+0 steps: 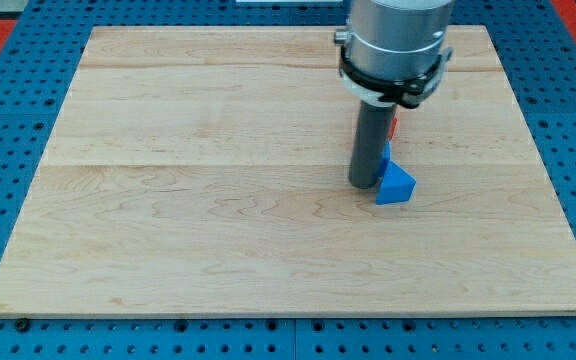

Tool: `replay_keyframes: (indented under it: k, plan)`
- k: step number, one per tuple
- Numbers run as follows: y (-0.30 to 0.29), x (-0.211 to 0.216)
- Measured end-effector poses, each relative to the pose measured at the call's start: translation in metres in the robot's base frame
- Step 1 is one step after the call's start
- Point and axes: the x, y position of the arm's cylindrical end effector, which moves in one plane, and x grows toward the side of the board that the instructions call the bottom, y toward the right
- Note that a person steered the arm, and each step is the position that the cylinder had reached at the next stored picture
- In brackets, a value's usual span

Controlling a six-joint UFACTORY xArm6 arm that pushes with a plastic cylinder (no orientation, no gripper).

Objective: Adjust the blue cube vertically above the blue triangle

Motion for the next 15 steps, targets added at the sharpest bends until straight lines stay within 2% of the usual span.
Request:
replay_keyframes:
  k: [1, 2, 4, 7, 15]
  plan:
    - [-0.037, 0.0]
    - [-0.05, -0.001]
    - [-0.037, -0.021]
    - [-0.008, -0.021]
    - [0.009, -0.027]
